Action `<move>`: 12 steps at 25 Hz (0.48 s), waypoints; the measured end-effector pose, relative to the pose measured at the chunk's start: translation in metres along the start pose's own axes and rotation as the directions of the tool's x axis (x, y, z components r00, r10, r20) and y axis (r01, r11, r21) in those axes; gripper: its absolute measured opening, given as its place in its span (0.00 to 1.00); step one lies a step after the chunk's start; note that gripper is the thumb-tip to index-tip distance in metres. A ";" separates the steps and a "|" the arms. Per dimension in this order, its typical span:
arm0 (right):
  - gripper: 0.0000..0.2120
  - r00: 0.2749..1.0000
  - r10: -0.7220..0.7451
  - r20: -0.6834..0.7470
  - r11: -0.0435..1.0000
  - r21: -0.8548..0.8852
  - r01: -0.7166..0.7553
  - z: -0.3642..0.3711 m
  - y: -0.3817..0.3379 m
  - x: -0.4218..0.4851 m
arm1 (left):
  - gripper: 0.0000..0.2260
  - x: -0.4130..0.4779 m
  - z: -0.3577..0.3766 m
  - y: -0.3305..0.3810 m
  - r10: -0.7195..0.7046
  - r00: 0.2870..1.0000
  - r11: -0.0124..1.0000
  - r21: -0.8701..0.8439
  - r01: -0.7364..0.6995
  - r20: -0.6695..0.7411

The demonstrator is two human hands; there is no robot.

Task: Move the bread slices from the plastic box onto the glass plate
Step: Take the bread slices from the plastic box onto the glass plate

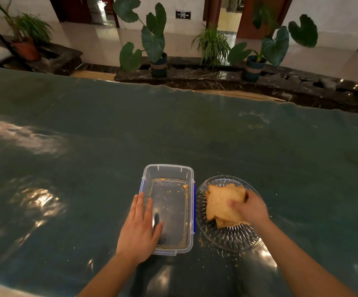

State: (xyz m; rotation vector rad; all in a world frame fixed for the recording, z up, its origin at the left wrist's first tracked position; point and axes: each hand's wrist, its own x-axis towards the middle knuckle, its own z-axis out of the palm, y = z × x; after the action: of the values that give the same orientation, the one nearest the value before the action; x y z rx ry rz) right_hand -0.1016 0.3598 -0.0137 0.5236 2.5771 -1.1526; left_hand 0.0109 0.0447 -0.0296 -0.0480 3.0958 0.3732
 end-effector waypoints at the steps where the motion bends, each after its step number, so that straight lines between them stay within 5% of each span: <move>1: 0.27 0.998 -0.040 -0.051 0.993 -0.110 0.034 0.004 0.003 0.000 | 0.34 0.000 -0.001 0.001 -0.006 1.000 1.000 -0.022 0.006 0.005; 7: 0.32 0.988 -0.098 -0.120 0.972 -0.224 0.069 0.009 0.015 -0.001 | 0.31 0.011 -0.015 0.005 -0.131 0.990 0.943 -0.316 0.106 -0.059; 12: 0.32 0.986 -0.117 -0.117 0.968 -0.233 0.087 0.007 0.010 -0.005 | 0.32 0.024 -0.024 -0.001 -0.203 0.974 0.927 -0.340 0.157 -0.104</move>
State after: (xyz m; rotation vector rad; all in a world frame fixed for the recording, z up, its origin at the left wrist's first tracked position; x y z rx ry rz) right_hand -0.0921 0.3594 -0.0233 0.4303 2.8313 -0.8613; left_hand -0.0138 0.0374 -0.0075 -0.3779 3.0851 0.9109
